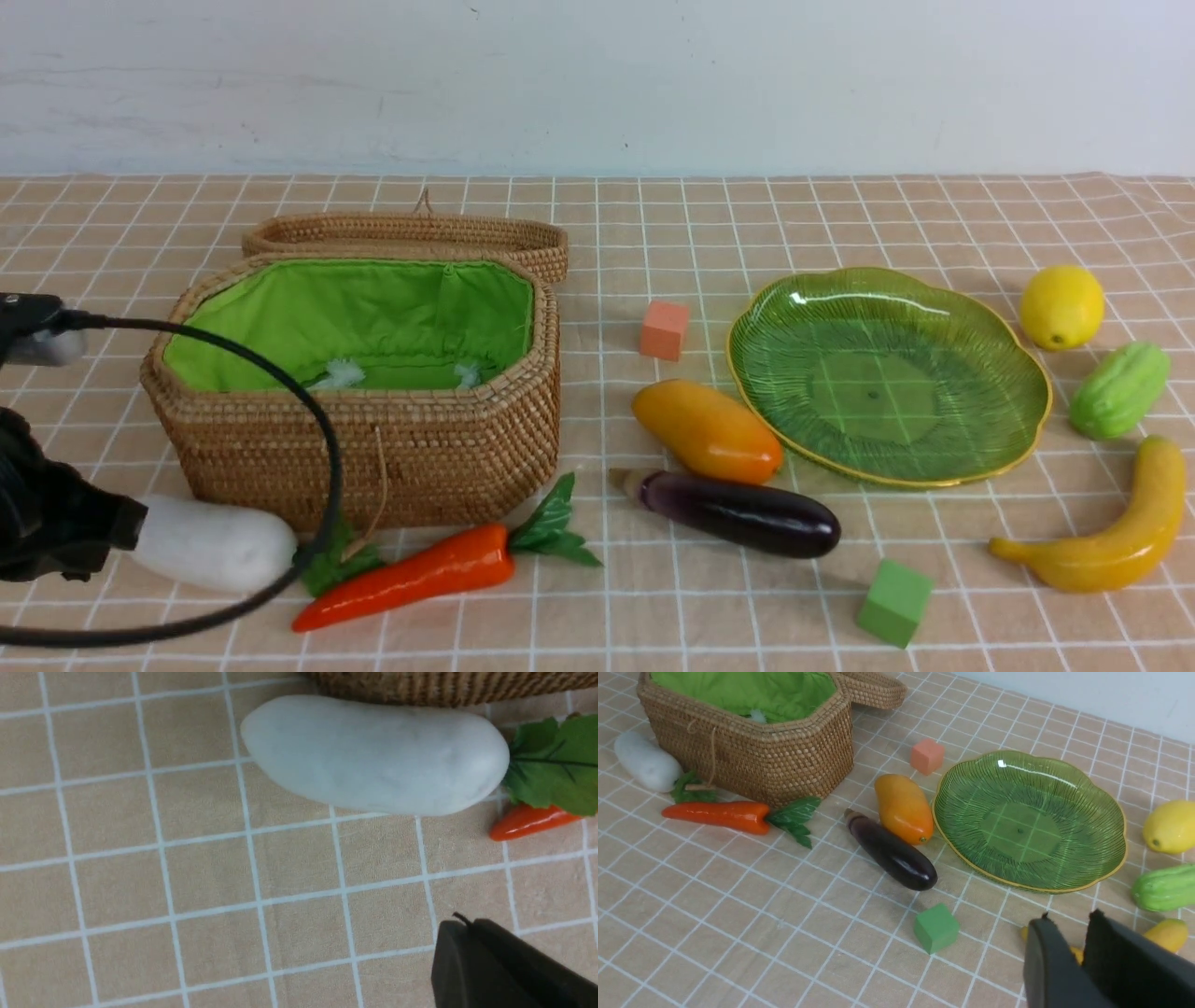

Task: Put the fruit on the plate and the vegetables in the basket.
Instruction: Take a daikon with your left arm and place it on the basket on the left.

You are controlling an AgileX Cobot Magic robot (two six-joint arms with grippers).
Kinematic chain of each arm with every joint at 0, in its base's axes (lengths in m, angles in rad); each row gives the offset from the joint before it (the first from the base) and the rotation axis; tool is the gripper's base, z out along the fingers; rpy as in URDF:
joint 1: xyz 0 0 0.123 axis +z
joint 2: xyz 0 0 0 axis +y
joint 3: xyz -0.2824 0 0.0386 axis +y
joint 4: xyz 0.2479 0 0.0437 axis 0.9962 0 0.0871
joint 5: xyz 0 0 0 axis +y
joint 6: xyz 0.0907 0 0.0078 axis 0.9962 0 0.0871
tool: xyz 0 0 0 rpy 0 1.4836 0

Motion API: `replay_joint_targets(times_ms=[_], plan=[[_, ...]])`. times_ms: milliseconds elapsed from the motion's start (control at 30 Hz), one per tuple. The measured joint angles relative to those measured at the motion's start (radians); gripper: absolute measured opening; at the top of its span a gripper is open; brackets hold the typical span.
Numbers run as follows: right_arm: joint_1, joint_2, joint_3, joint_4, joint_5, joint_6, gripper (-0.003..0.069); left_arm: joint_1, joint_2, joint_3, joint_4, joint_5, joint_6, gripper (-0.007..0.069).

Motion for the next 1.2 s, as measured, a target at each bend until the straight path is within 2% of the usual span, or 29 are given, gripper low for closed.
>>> replay_joint_targets(times_ms=[33, 67, 133, 167, 200, 267, 300, 333, 400, 500, 567, 667, 900, 1033, 1200], plan=[[0.000, 0.000, 0.000, 0.000, 0.000, 0.000, 0.0140, -0.002, 0.000, 0.000, -0.009, 0.000, 0.039, -0.0013], [0.000, 0.000, 0.000, -0.010, -0.004, 0.000, 0.0143, -0.022, 0.002, 0.000, -0.046, 0.000, 0.245, -0.0010], [0.000, 0.000, 0.000, -0.014, -0.006, 0.000, 0.0143, -0.034, 0.007, 0.000, -0.064, 0.000, 0.368, -0.0003], [0.000, 0.000, 0.000, -0.016, -0.008, 0.000, 0.0144, -0.048, 0.015, 0.000, -0.074, 0.001, 0.540, 0.0015], [0.000, 0.000, 0.000, -0.016, -0.008, 0.000, 0.0144, -0.055, 0.022, 0.000, -0.074, 0.003, 0.650, 0.0037], [0.000, 0.000, 0.000, -0.016, -0.009, 0.000, 0.0144, -0.057, 0.039, 0.000, -0.062, 0.001, 0.803, 0.0116], [0.000, 0.000, 0.000, -0.016, -0.009, 0.000, 0.0144, -0.057, 0.039, 0.000, -0.060, 0.002, 0.810, 0.0125], [0.000, 0.000, 0.000, -0.016, -0.010, 0.000, 0.0144, -0.057, 0.057, 0.000, -0.033, -0.005, 0.838, 0.0210], [0.000, 0.000, 0.000, -0.016, -0.010, 0.000, 0.0147, -0.057, 0.079, 0.002, 0.001, -0.034, 0.838, 0.0307], [0.000, 0.000, 0.000, -0.016, 0.000, 0.000, 0.0149, -0.057, 0.112, 0.017, 0.073, -0.114, 0.833, 0.0494], [0.000, 0.000, 0.000, -0.016, 0.008, 0.000, 0.0150, -0.057, 0.133, 0.028, 0.101, -0.167, 0.834, 0.0579], [0.000, 0.000, 0.000, -0.016, 0.008, 0.000, 0.0150, -0.057, 0.184, 0.037, 0.131, -0.241, 0.875, 0.0654], [0.000, 0.000, 0.000, -0.016, 0.008, 0.000, 0.0155, -0.057, 0.284, 0.037, 0.165, -0.346, 1.020, 0.0633], [0.000, 0.000, 0.000, -0.016, 0.008, 0.001, 0.0157, -0.057, 0.320, 0.037, 0.169, -0.378, 1.047, 0.0592], [0.000, 0.000, 0.000, -0.013, 0.008, 0.003, 0.0158, -0.057, 0.344, 0.036, 0.172, -0.418, 1.050, 0.0580]])
